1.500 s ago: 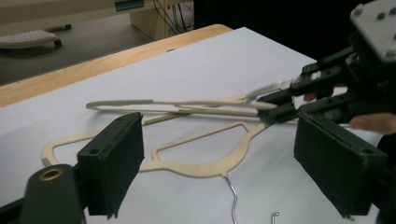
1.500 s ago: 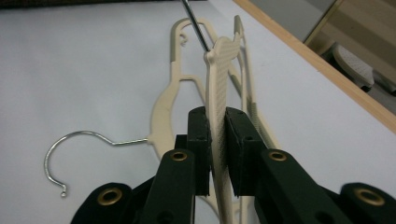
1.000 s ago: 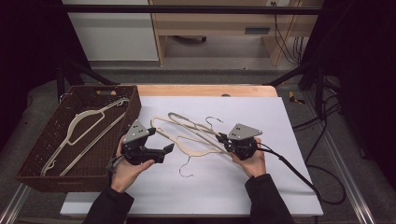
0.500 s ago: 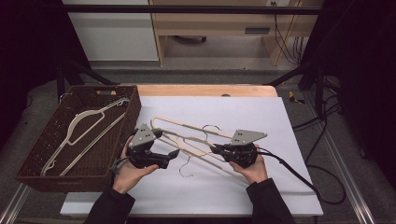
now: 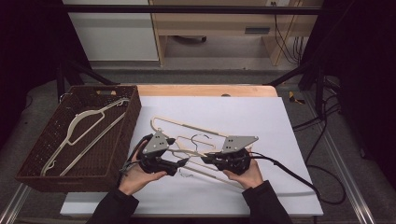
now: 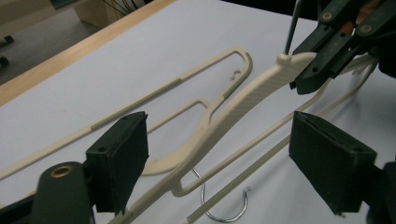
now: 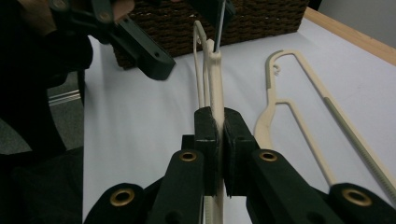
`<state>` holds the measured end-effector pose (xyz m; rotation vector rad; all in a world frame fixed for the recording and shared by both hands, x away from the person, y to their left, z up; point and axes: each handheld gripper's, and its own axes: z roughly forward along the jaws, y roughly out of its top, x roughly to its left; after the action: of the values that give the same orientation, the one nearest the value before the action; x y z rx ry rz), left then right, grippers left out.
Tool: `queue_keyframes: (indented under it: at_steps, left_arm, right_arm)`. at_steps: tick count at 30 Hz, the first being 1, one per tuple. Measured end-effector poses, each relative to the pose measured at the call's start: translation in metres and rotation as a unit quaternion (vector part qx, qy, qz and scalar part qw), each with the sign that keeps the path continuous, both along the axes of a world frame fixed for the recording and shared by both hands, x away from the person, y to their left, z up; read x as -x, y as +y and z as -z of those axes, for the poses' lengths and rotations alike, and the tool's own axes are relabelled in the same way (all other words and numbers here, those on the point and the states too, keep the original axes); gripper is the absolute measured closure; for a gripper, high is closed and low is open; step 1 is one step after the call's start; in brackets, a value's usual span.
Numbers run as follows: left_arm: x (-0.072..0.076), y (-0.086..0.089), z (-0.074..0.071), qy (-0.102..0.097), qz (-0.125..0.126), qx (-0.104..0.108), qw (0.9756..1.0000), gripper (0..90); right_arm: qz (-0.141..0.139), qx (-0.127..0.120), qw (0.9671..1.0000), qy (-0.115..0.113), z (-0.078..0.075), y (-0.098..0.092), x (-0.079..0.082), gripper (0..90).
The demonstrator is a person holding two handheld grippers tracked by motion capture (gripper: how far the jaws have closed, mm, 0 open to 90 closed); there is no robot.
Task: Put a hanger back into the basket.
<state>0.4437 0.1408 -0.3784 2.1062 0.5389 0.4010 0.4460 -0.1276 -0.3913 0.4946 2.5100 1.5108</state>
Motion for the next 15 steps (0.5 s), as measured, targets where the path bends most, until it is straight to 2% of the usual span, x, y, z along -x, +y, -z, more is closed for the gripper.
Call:
queue_keyframes:
  at_steps: [4, 5, 6, 11, 12, 15]
  left_arm:
    - [0.0004, -0.0049, 0.0034, 0.004, 0.012, -0.016, 0.9998, 31.6]
    - [0.0005, -0.0057, 0.0041, 0.004, 0.016, -0.02, 0.9997, 36.7]
    - [0.0009, -0.006, 0.0043, 0.003, 0.017, -0.022, 0.9996, 36.7]
    - [0.0023, -0.0055, 0.0035, 0.007, 0.03, -0.024, 0.9992, 56.9]
    - [0.0022, -0.0047, 0.003, 0.005, 0.032, -0.031, 0.999, 59.9]
    - [0.0032, -0.0044, 0.0029, 0.001, 0.033, -0.041, 0.9986, 63.9]
  right_arm:
    - [-0.016, -0.001, 0.9999, 0.003, -0.0027, 0.0029, 0.0035, 86.7]
    - [-0.022, 0.0, 0.9998, 0.004, -0.0033, 0.0042, 0.0047, 86.6]
    - [-0.022, 0.0, 0.9998, 0.004, -0.0033, 0.0042, 0.0047, 86.6]
    - [-0.025, 0.004, 0.9996, 0.008, -0.0023, 0.0046, 0.0044, 86.6]
    - [-0.025, 0.005, 0.9996, 0.009, -0.0022, 0.0047, 0.0043, 86.6]
    - [-0.029, 0.005, 0.9995, 0.014, -0.0015, 0.0052, 0.004, 86.6]
